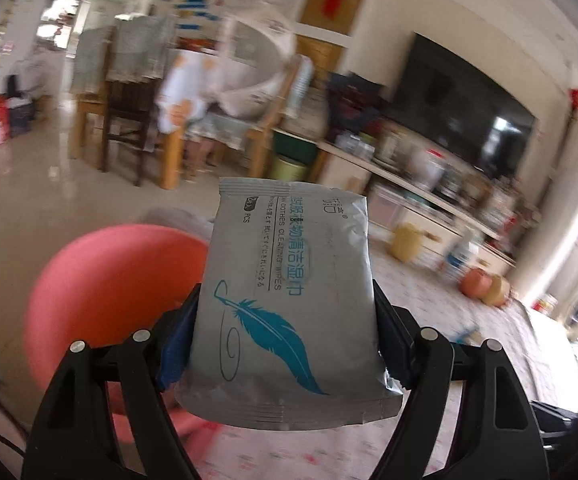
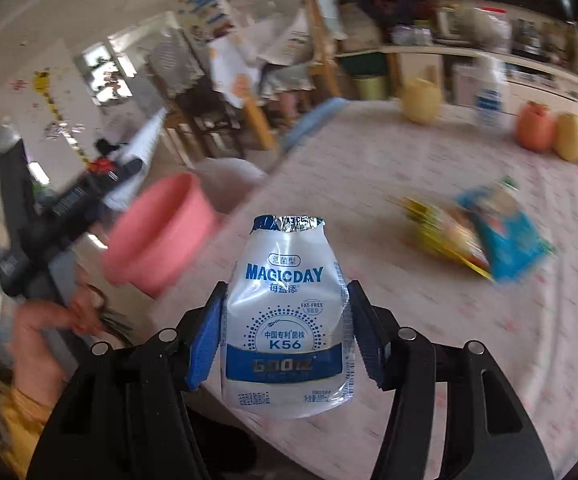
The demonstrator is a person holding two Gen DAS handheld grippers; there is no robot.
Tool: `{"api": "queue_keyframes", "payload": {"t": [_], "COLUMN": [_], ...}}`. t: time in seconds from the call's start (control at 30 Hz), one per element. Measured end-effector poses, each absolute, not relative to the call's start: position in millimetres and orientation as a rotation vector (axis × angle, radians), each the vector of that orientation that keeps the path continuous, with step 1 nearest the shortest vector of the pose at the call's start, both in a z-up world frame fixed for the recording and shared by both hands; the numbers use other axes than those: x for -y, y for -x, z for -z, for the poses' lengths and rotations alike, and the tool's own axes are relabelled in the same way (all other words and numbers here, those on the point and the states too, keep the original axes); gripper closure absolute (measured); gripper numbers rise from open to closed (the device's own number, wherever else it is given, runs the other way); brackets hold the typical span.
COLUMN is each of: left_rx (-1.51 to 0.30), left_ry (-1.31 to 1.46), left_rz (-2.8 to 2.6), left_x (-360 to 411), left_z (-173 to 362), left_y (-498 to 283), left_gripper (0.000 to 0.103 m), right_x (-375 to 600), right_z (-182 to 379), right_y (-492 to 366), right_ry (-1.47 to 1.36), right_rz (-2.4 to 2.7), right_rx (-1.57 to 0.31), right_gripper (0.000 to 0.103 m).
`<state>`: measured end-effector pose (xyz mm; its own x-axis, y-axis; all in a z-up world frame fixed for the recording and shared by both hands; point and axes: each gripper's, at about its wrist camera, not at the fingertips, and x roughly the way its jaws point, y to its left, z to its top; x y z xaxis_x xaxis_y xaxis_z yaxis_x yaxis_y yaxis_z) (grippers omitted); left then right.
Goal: Collect trash
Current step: 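Carry the wipes pack and MAGICDAY bottle over the pink bucket with both tools, then open both tools to drop the items into the pink bucket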
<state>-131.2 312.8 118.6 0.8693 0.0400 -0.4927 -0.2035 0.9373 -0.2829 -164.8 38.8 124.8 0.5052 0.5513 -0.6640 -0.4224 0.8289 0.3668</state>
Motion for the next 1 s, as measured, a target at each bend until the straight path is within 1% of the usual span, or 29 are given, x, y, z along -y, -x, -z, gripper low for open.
{"api": "queue_keyframes", "payload": {"t": [0.17, 0.4, 0.6, 0.63, 0.67, 0.7, 0.77, 0.87, 1.0], "left_rx": [-0.514, -0.537, -0.584, -0.596, -0.607, -0.615, -0.615, -0.605, -0.588], "left_ry": [0.407, 0.521, 0.579, 0.581, 0.579, 0.573, 0.562, 0.536, 0.505], "left_rz": [-0.236, -0.353, -0.406, -0.415, -0.427, -0.444, -0.461, -0.477, -0.485], "left_x": [-351, -395, -416, -418, -419, -421, -422, -419, -414], "left_z": [-113, -100, -86, -84, -83, -82, -82, -84, -90], "left_y": [128, 126, 126, 125, 124, 124, 125, 127, 129], "left_gripper": [0.025, 0.025, 0.025, 0.025, 0.025, 0.025, 0.024, 0.02, 0.02], "right_x": [-111, -206, -256, -265, -268, -267, -262, -244, -212], "right_z": [-145, -159, -159, -155, -152, -149, -144, -140, -136], "right_y": [133, 105, 87, 82, 79, 78, 79, 80, 85], "right_ry": [-0.175, -0.155, -0.143, -0.132, -0.132, -0.14, -0.167, -0.212, -0.241], "right_rz": [-0.704, -0.807, -0.82, -0.801, -0.802, -0.798, -0.772, -0.752, -0.683], "right_rx": [-0.842, -0.817, -0.8, -0.809, -0.818, -0.822, -0.815, -0.808, -0.808], "right_gripper": [0.043, 0.043, 0.043, 0.042, 0.035, 0.026, 0.018, 0.014, 0.013]}}
